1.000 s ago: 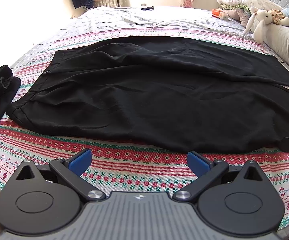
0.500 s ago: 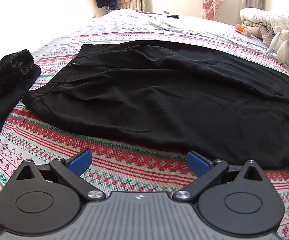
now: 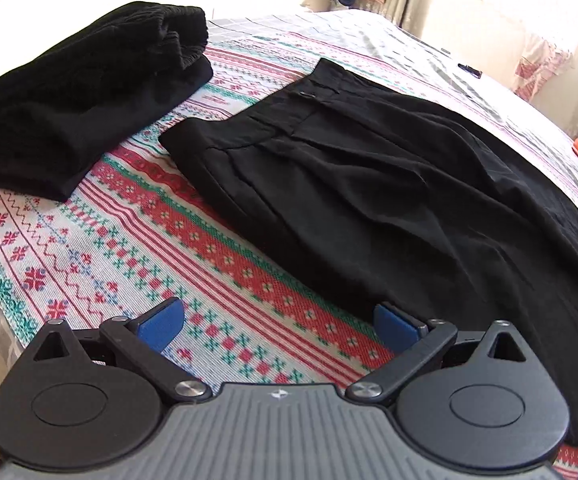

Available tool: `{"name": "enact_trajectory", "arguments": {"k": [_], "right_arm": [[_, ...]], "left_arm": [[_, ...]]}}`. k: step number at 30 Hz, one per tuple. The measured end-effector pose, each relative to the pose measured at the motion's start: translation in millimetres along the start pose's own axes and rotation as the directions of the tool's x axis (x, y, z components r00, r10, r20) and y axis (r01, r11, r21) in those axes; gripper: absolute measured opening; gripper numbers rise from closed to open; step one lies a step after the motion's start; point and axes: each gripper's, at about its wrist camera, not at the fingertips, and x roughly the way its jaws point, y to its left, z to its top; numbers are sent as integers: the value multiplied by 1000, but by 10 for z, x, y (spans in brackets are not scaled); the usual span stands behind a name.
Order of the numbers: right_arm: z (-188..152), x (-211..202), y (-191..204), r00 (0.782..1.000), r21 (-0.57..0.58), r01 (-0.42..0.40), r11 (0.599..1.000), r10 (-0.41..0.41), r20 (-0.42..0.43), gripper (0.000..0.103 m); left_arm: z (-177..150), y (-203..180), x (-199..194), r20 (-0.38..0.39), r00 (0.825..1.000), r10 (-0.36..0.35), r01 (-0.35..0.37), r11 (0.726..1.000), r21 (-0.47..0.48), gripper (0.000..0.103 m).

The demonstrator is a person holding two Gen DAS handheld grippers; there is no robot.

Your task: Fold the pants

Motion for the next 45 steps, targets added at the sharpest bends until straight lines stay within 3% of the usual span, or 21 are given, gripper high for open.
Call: {"name": "enact_trajectory", "arguments": {"k": [7, 13, 17, 19, 25, 30, 32, 35, 36, 37, 38, 39, 41, 45], "right_arm": [[-4, 28, 96, 996, -60, 3, 998, 2, 84, 103], [-35, -56, 199, 994, -156, 45, 987, -30, 102, 103], [-57, -68, 82, 998, -86, -22, 996, 27, 56, 103], [-72, -69, 8, 999, -52, -16, 999, 19, 50, 103], [-98, -63, -143, 987, -62, 149, 987, -145, 71, 102], [-58, -11, -229, 954, -85, 297, 951, -292, 71, 97], [-51, -3, -252, 945, -102, 326, 940, -319, 73, 92], [-63, 5, -225, 947, -139, 319, 937, -309, 90, 73], [-67, 14, -187, 945, -167, 323, 931, -310, 102, 60], [-68, 37, -143, 942, -200, 335, 921, -319, 108, 39], [-69, 74, -102, 936, -232, 352, 907, -335, 110, 28], [-76, 118, -82, 930, -256, 368, 894, -353, 101, 7], [-86, 143, -95, 926, -261, 377, 889, -366, 94, 1], [-100, -8, -78, 926, -296, 377, 877, -362, 106, 0]], "left_arm": [[170, 213, 134, 94, 995, -41, 52, 992, -114, 103], [235, 364, 168, 142, 988, -67, 95, 974, -206, 79], [243, 411, 179, 142, 986, -83, 116, 963, -243, 56], [245, 426, 200, 134, 986, -95, 127, 958, -258, 47], [234, 440, 203, 131, 987, -95, 126, 958, -258, 35], [278, 434, 276, 128, 988, -82, 113, 961, -253, 29], [291, 420, 300, 130, 989, -76, 107, 963, -247, 26], [308, 400, 332, 133, 989, -65, 96, 967, -236, 24], [315, 387, 340, 134, 989, -58, 88, 969, -232, 24], [317, 378, 345, 136, 989, -50, 81, 970, -228, 23], [317, 369, 346, 140, 989, -42, 73, 972, -223, 23], [314, 356, 341, 144, 989, -27, 58, 975, -214, 23], [311, 350, 326, 152, 988, -5, 37, 978, -205, 22], [305, 423, 263, 159, 987, 1, 33, 977, -210, 22]]}}
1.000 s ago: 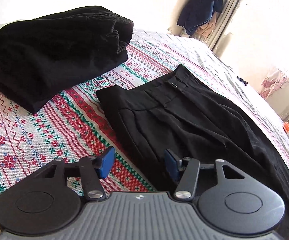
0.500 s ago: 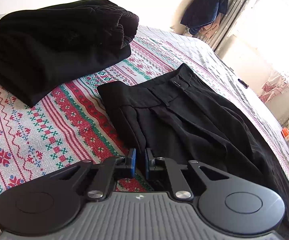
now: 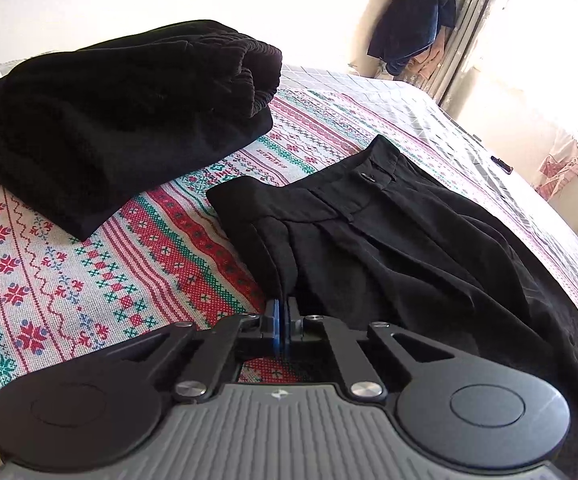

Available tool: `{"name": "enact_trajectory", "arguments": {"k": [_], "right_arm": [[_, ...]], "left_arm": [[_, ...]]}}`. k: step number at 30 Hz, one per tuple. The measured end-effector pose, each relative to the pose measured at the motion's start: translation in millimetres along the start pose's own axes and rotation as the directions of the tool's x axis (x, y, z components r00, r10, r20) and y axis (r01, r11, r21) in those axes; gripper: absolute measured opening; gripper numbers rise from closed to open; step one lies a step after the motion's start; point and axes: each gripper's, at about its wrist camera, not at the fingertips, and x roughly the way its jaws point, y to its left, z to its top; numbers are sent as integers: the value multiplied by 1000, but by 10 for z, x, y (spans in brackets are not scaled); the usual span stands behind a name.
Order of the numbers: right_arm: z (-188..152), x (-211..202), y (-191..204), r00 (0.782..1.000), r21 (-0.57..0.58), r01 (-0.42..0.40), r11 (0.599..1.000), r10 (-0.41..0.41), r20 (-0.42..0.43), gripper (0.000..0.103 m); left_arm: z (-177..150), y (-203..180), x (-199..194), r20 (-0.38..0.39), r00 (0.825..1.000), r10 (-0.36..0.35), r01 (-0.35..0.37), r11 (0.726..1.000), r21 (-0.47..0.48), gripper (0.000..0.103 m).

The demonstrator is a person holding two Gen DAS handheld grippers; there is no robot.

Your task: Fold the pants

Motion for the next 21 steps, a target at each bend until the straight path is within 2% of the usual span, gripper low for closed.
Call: {"name": "enact_trajectory", "arguments": {"k": [7, 13, 15, 17, 18, 19, 20, 21], "right_arm": [[-67, -340, 24, 1000, -69, -28, 997, 29, 2, 0], [-193, -487, 126, 997, -107, -77, 991, 74, -33, 0], [-230, -484, 146, 995, -108, -96, 990, 92, -44, 0], [-268, -448, 171, 993, -113, -108, 988, 102, -57, 3], [-286, -427, 166, 993, -110, -107, 988, 101, -60, 5], [-294, -428, 150, 993, -109, -108, 988, 102, -56, 15], [-295, -433, 126, 994, -106, -98, 990, 92, -59, 19], [-293, -440, 95, 995, -99, -88, 991, 81, -64, 29]], "left_arm": [[30, 57, -291, 64, 998, 26, -31, 996, 80, 22], [-23, 227, -386, 41, 996, 74, -76, 996, 47, 22], [-50, 229, -405, 47, 994, 95, -97, 994, 57, 22], [-80, 189, -337, 6, 992, 125, -125, 987, 100, 24], [-101, 168, -299, -21, 990, 137, -133, 983, 123, 25], [-143, 138, -306, -18, 988, 153, -149, 979, 141, 31], [-160, 110, -351, -9, 986, 169, -166, 975, 150, 41], [-170, 74, -406, -6, 983, 186, -182, 971, 157, 47]]}}
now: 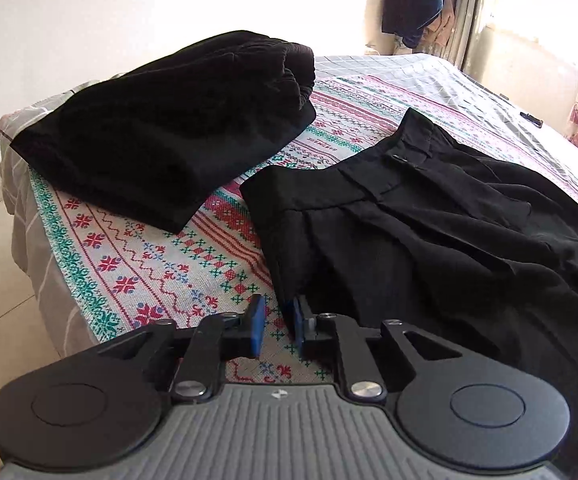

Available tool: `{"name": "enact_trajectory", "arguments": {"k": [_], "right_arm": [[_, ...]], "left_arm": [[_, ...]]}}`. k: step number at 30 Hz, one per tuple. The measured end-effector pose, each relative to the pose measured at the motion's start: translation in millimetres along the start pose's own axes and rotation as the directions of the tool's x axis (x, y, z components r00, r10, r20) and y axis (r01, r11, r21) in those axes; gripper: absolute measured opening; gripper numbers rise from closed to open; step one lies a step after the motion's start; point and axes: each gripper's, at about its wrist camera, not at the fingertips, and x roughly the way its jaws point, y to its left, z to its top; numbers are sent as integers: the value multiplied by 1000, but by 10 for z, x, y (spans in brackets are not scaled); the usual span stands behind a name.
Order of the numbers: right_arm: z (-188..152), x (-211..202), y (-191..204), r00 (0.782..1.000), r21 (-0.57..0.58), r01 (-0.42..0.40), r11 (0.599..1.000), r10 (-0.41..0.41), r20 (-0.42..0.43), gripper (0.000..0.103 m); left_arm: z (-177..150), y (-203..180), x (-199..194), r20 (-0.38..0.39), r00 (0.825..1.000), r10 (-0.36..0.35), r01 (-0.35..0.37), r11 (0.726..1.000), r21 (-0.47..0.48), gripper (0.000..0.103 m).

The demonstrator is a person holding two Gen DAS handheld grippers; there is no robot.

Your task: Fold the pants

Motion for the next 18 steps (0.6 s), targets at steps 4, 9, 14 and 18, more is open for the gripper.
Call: {"name": "enact_trajectory", "arguments": {"k": [4, 9, 14, 18], "right_arm": [[-110, -61, -271, 1000, 72, -5, 997, 5, 0, 53], [-343, -30, -616, 998, 159, 14, 987, -5, -56, 56], [-612, 58, -976, 986, 177, 132, 975, -110, -126, 58], [-876, 190, -1319, 960, 185, 225, 956, -185, -211, 58]], "left_arm": [[-111, -138, -263, 18, 998, -56, 55, 997, 61, 74], [-371, -555, -555, -12, 979, -203, 201, 959, 199, 92], [-707, -1151, -777, -93, 929, -358, 367, 863, 347, 101], [-996, -1565, -933, -154, 880, -449, 469, 769, 435, 103]]}}
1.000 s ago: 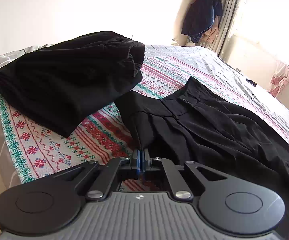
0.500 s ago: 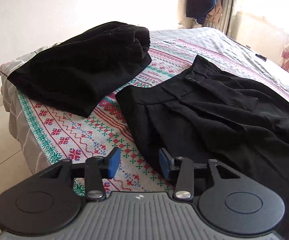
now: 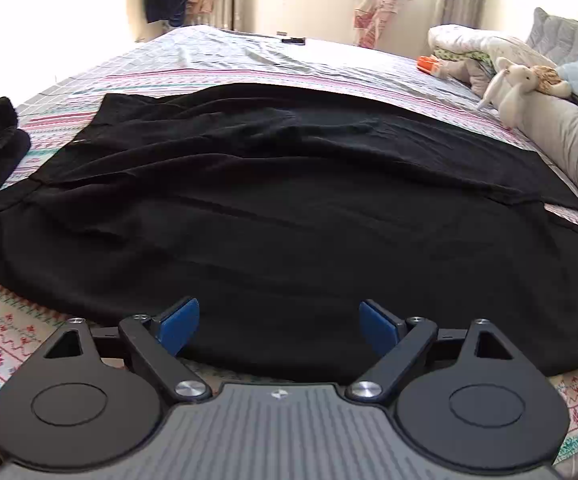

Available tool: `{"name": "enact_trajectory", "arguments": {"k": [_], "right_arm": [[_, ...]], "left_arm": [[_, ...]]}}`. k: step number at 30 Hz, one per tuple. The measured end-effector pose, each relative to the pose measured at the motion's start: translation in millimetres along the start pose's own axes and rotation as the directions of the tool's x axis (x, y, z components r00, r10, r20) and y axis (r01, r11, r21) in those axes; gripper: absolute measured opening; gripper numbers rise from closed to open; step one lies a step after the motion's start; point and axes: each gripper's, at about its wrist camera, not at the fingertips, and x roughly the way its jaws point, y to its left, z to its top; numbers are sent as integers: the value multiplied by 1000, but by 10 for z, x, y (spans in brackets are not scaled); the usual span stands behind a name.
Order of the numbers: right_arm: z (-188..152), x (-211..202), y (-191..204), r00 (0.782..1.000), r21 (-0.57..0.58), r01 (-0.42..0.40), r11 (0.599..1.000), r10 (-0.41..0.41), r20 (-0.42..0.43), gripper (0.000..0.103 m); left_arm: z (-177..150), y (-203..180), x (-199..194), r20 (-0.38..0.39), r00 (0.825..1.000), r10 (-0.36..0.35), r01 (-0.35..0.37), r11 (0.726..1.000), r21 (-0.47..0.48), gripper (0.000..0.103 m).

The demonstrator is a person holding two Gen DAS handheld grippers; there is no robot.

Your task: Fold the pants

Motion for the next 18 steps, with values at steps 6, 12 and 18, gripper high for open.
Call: {"name": "enact_trajectory", "arguments": {"k": [6, 12, 18], "right_arm": [[-203, 276, -410, 992, 51, 66, 997, -60, -111, 54], [-255, 432, -892, 986, 369, -27, 929, 85, -142, 49], [-340, 561, -1170, 963, 637, -173, 751, 265, -50, 40]], "left_arm": [[-39, -498, 95, -22, 991, -135, 136, 987, 86, 103], [-55, -767, 194, -40, 974, -221, 225, 963, 148, 103], [-105, -914, 271, -79, 956, -284, 294, 937, 189, 103]]}}
